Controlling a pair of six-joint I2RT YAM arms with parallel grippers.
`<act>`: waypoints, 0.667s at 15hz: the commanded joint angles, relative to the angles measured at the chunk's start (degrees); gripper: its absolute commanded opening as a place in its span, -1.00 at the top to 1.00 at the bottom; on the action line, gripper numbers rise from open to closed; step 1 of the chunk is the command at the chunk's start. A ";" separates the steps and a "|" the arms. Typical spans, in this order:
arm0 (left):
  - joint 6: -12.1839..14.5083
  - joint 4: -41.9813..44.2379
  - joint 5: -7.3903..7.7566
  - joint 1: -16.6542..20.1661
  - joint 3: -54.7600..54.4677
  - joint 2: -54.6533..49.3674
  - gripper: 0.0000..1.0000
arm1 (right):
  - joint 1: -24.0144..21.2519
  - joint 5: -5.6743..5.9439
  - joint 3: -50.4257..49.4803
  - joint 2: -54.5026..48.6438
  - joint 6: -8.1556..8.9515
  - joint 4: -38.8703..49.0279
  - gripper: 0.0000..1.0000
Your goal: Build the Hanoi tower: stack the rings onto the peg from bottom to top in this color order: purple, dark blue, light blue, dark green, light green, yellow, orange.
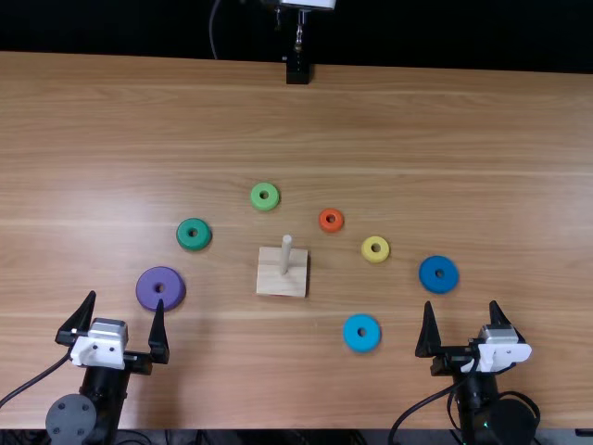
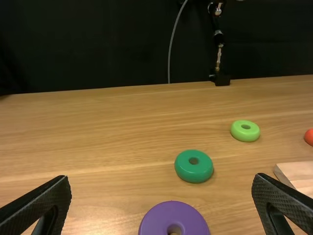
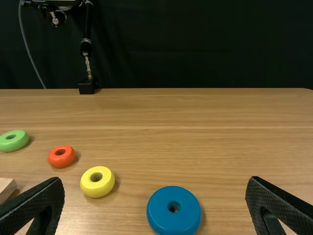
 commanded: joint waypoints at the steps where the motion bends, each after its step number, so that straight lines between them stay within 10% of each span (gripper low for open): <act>1: 0.16 -0.68 -1.03 0.54 -1.02 -0.62 -1.00 | -0.49 0.49 -0.60 -0.73 0.14 0.27 -1.00; 4: 0.16 -1.42 -3.25 0.63 3.64 -0.62 -1.00 | -0.49 0.49 -0.60 -0.73 0.14 0.27 -1.00; 10: 0.58 -1.10 -2.72 3.00 12.69 14.05 -1.00 | -0.49 0.49 -0.60 -0.73 0.14 0.27 -1.00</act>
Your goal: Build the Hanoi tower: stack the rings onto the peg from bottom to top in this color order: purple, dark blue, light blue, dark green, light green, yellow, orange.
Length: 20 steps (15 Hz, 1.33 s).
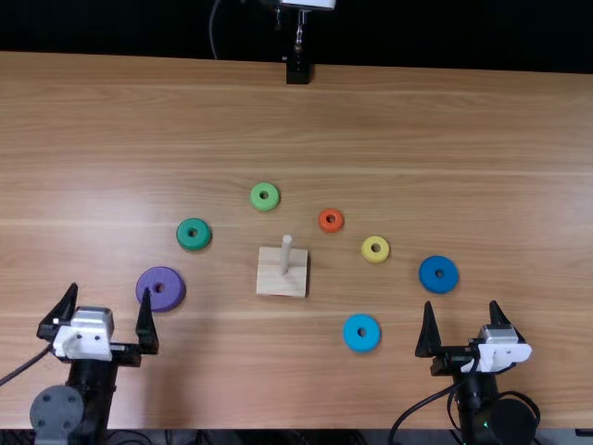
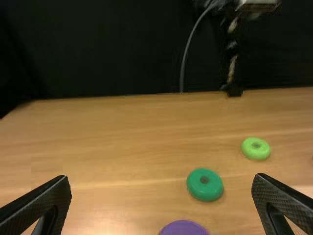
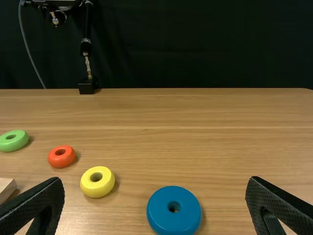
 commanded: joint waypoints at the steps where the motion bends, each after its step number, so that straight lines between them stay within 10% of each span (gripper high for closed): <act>1: 0.56 0.23 -0.02 1.02 3.46 6.65 -1.00 | -0.49 0.51 -0.60 -0.73 0.14 0.29 -1.00; 9: 0.35 -0.30 0.09 -1.80 19.01 43.39 -1.00 | -0.49 0.51 -0.60 -0.73 0.14 0.29 -1.00; 13: 0.98 -11.80 2.93 -3.91 26.92 53.76 -1.00 | -0.49 0.51 -0.60 -0.73 0.14 0.29 -1.00; 16: 9.10 -17.91 2.09 -4.79 31.49 58.95 -1.00 | -0.49 0.51 -0.60 -0.73 0.14 0.29 -1.00; 20: 10.69 -26.14 1.67 -5.75 36.33 65.80 -1.00 | -0.49 0.51 -0.60 -0.73 0.14 0.29 -1.00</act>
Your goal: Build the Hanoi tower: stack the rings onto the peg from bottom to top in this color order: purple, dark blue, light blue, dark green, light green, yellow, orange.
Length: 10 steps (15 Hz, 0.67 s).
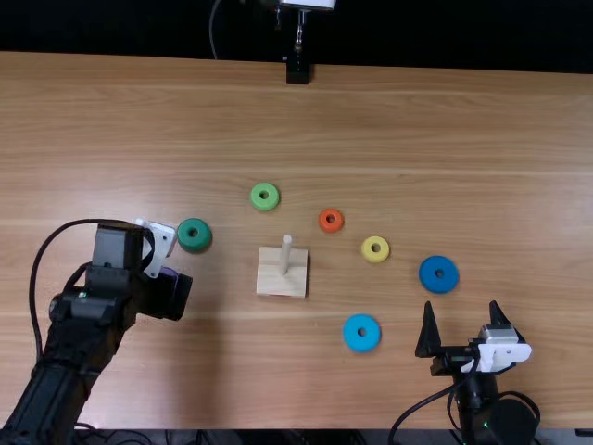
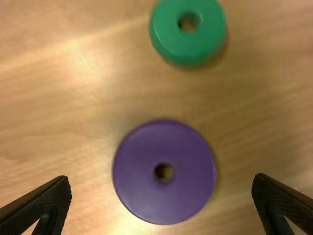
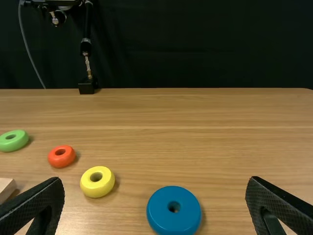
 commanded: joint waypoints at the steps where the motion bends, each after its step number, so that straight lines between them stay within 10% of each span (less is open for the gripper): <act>1: 1.64 -0.80 0.01 -0.59 3.20 2.58 -1.00 | -0.51 0.49 -0.60 -0.73 0.11 0.29 -1.00; 10: 1.74 -4.07 -0.94 -3.06 8.03 12.07 -1.00 | -0.51 0.49 -0.60 -0.73 0.11 0.29 -1.00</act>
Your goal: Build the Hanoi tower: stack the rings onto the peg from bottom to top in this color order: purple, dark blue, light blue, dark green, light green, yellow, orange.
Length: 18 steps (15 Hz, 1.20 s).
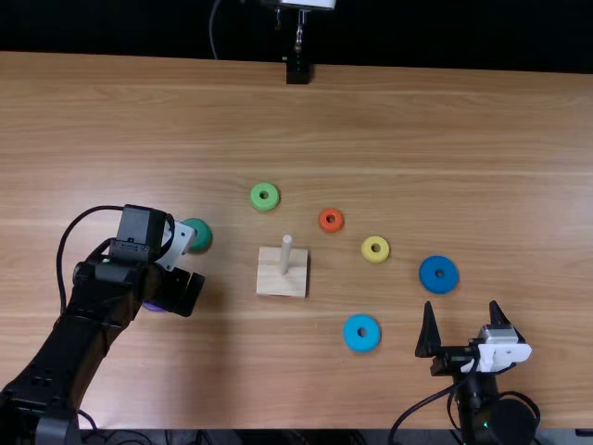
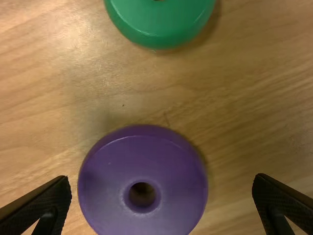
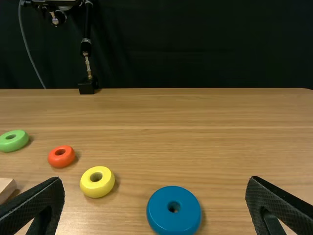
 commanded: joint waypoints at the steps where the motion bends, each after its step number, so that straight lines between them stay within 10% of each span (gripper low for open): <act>1: 0.50 -0.16 -2.89 -0.48 2.07 1.03 -1.00 | -0.49 0.51 -0.60 -0.73 0.14 0.32 -1.00; 3: 0.50 -0.06 -6.26 -0.48 2.07 1.12 -1.00 | -0.49 0.51 -0.60 -0.73 0.14 0.32 -1.00; 18: 0.50 0.16 -5.73 -0.21 1.27 5.34 -1.00 | -0.49 0.51 -0.60 -0.73 0.14 0.32 -1.00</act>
